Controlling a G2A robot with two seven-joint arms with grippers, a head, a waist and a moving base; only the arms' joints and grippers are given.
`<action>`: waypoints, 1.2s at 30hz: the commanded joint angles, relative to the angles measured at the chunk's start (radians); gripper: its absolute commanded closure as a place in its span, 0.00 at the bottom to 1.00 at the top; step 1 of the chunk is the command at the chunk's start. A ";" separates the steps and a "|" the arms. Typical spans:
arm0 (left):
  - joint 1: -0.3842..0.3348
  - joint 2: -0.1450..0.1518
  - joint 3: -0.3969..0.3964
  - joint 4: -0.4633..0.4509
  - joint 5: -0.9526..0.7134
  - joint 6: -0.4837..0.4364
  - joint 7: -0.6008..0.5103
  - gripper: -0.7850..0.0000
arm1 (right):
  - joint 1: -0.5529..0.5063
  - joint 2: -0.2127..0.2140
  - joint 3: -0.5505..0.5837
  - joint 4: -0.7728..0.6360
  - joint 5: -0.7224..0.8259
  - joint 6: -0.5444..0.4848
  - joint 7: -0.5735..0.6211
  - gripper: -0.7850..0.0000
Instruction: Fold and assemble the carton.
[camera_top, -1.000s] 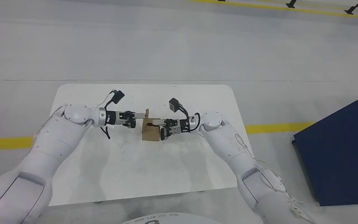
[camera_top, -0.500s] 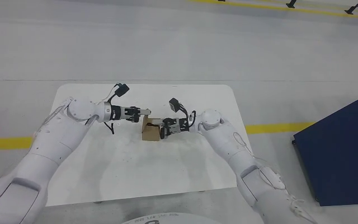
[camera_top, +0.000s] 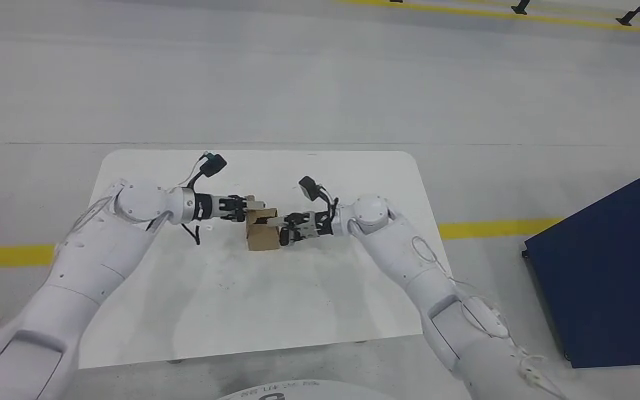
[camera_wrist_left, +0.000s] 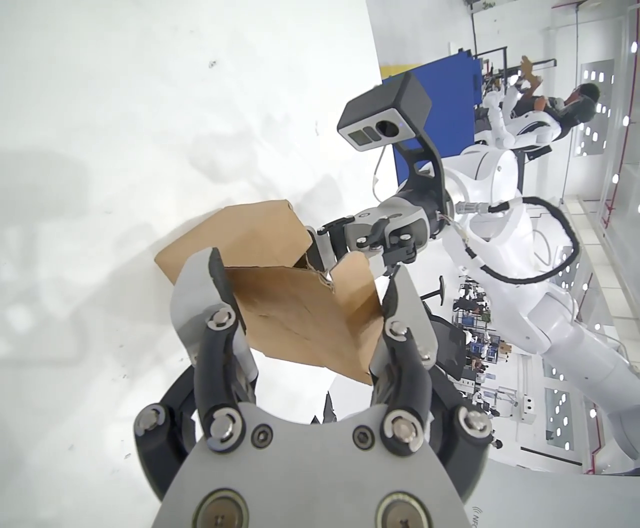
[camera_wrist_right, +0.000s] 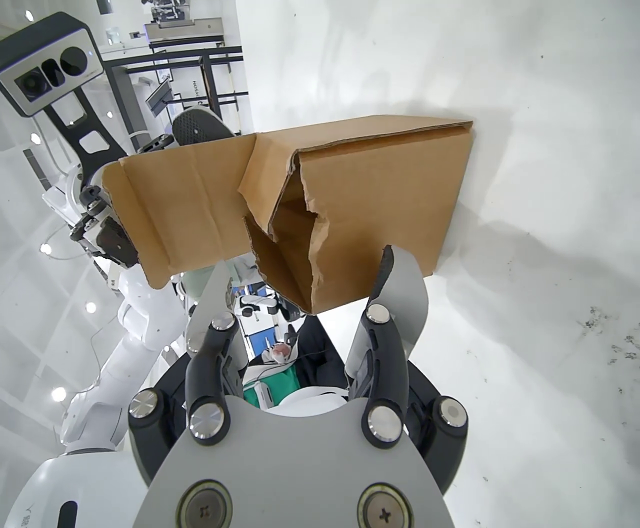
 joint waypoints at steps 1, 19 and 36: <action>0.005 0.003 -0.004 -0.009 0.005 0.002 0.001 0.39 | 0.001 -0.001 -0.003 -0.002 -0.005 0.010 -0.007 0.33; 0.057 0.040 -0.063 -0.106 0.041 0.045 -0.029 1.00 | 0.006 -0.003 -0.009 0.001 -0.008 0.027 -0.019 0.31; 0.132 0.078 -0.118 -0.260 0.092 0.160 -0.053 0.00 | 0.006 -0.004 -0.013 0.001 -0.013 0.024 -0.025 0.30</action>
